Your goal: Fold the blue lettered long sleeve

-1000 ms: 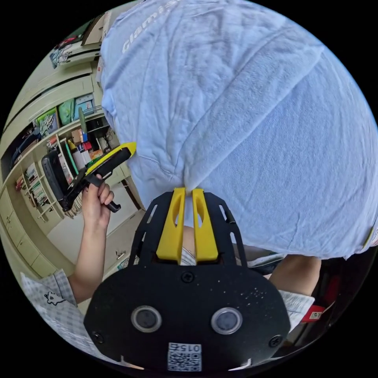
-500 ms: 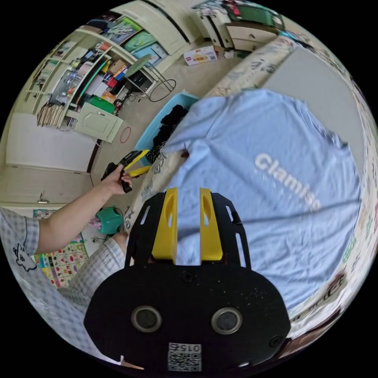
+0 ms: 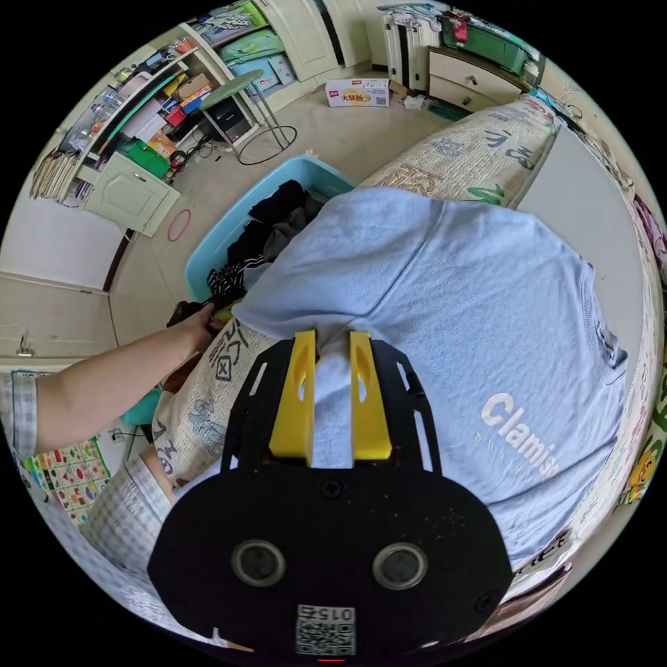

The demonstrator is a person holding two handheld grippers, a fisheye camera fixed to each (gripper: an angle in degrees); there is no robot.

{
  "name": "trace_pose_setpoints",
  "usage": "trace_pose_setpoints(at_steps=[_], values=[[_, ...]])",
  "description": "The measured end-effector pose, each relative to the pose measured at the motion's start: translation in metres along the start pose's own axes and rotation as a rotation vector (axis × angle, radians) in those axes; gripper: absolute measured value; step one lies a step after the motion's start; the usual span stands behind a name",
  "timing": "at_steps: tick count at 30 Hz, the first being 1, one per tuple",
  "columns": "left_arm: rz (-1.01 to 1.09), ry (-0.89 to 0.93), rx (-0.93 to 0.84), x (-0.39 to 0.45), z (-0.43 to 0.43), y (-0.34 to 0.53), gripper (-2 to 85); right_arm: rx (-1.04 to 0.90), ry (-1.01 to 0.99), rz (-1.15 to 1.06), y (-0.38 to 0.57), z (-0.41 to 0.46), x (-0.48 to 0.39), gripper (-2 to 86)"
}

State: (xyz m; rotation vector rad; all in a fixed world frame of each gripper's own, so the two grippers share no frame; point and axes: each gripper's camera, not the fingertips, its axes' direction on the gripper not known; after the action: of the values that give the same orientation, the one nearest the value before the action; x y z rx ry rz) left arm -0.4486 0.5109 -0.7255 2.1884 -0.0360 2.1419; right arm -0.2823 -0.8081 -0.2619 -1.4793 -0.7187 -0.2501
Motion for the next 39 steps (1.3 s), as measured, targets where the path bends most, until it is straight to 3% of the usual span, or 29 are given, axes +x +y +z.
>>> trace_pose_setpoints(at_steps=[4, 10, 15, 17, 19, 22, 26, 32, 36, 39], values=[[0.113, 0.146, 0.099, 0.017, -0.024, 0.015, 1.9, 0.006, -0.052, 0.074, 0.02, 0.017, 0.007, 7.5], [0.719, 0.257, 0.142, 0.139, -0.088, 0.11, 0.7, 0.134, -0.21, 0.23, 0.082, 0.006, 0.03, 5.9], [1.38, 0.261, -0.022, 0.243, -0.092, 0.321, 0.7, 0.3, -0.327, 0.383, 0.18, -0.026, 0.074, 5.9], [1.515, 0.244, -0.137, 0.246, -0.066, 0.395, 0.9, 0.392, -0.407, 0.516, 0.245, -0.034, 0.116, 6.1], [1.571, 0.186, -0.279, 0.232, -0.025, 0.456, 1.1, 0.452, -0.466, 0.644, 0.299, -0.028, 0.152, 6.4], [1.629, -0.1, -0.421, 0.177, 0.059, 0.529, 1.7, 0.496, -0.486, 0.88, 0.389, 0.003, 0.209, 7.7], [1.611, -0.512, -0.68, 0.089, 0.163, 0.572, 3.2, 0.403, -0.581, 1.026, 0.46, 0.081, 0.254, 11.0], [1.767, -0.592, -0.658, 0.081, 0.163, 0.61, 5.8, 0.328, -0.758, 0.962, 0.455, 0.183, 0.259, 15.1], [1.749, -0.603, -0.765, 0.078, 0.174, 0.626, 5.3, 0.213, -0.687, 0.855, 0.417, 0.221, 0.24, 17.6], [1.705, -0.613, -0.791, 0.076, 0.176, 0.624, 5.4, 0.156, -0.59, 0.836, 0.406, 0.258, 0.232, 14.1]])
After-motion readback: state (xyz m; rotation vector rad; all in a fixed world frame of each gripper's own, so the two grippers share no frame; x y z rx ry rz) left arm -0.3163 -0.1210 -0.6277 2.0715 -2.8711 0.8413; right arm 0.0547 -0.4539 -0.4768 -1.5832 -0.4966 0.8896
